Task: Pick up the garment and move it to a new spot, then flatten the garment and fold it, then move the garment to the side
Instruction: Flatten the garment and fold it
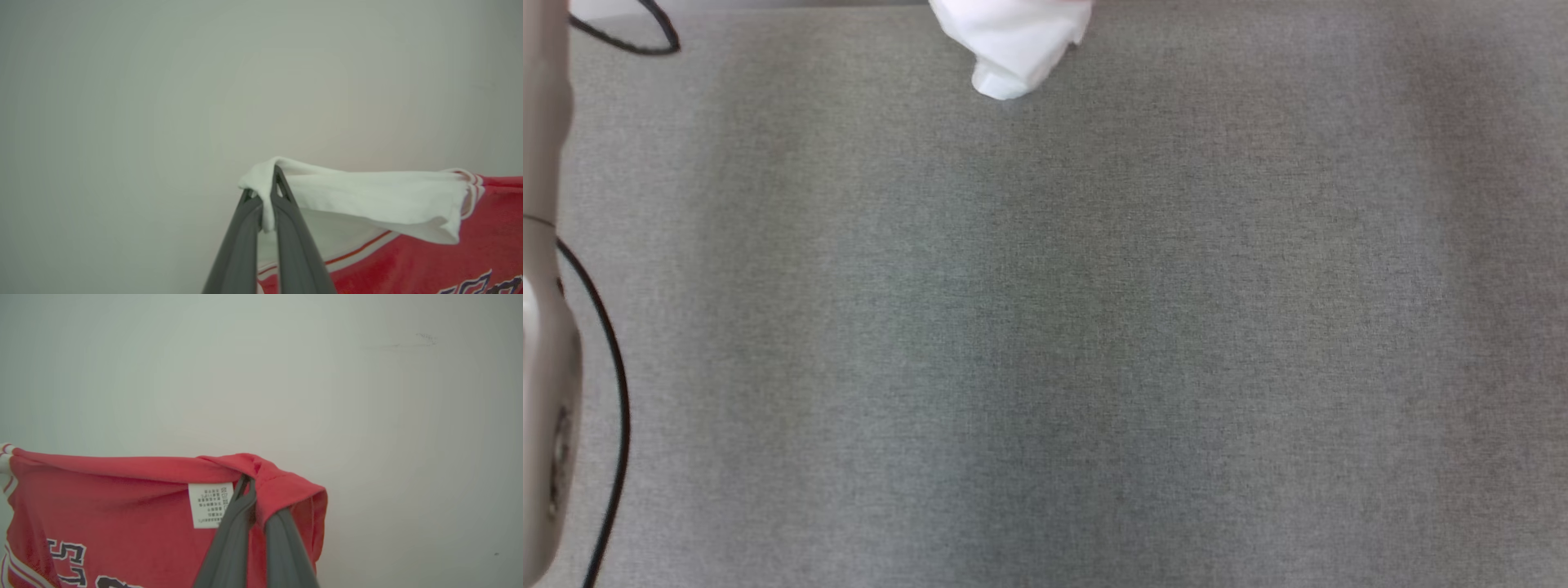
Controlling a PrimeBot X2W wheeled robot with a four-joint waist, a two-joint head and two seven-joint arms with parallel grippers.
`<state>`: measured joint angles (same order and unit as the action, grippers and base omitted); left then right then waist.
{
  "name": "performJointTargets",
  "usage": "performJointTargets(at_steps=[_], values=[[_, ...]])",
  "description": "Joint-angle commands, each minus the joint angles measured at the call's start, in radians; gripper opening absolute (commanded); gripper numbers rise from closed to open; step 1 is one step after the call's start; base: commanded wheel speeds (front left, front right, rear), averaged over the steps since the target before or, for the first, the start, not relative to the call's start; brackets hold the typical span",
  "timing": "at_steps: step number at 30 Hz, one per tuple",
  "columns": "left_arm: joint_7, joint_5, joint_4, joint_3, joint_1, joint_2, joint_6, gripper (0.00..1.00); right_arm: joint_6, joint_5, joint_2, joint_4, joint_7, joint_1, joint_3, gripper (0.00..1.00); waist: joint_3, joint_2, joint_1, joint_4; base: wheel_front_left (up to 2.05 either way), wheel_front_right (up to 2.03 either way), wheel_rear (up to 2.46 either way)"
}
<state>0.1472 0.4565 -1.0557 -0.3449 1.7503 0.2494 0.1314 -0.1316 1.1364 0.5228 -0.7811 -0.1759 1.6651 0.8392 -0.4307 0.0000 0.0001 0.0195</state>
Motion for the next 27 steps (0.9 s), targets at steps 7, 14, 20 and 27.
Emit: performJointTargets(at_steps=[7,14,20,27], values=[[-0.088,0.104,0.012,-0.116,-0.140,0.046,-0.002,0.00,0.002,0.081,0.046,0.022,0.064,-0.143,0.093,0.00,0.050,0.0000,-0.0001,0.012,0.00,0.00,0.00],[-0.291,0.240,0.097,-0.280,-0.365,0.135,-0.002,0.00,0.002,0.219,0.073,0.111,0.183,-0.360,0.199,0.00,0.165,0.0000,-0.0001,0.004,0.00,0.00,0.00],[-0.469,0.392,0.263,-0.400,-0.579,0.249,-0.002,0.00,0.002,0.325,0.127,0.268,0.277,-0.546,0.288,0.00,0.262,0.0000,-0.0001,-0.007,0.00,0.00,0.00],[-0.729,0.571,0.529,-0.508,-0.809,0.414,-0.002,0.00,0.002,0.403,0.201,0.390,0.366,-0.709,0.367,0.00,0.355,0.0000,-0.0001,-0.019,0.00,0.00,0.00]])
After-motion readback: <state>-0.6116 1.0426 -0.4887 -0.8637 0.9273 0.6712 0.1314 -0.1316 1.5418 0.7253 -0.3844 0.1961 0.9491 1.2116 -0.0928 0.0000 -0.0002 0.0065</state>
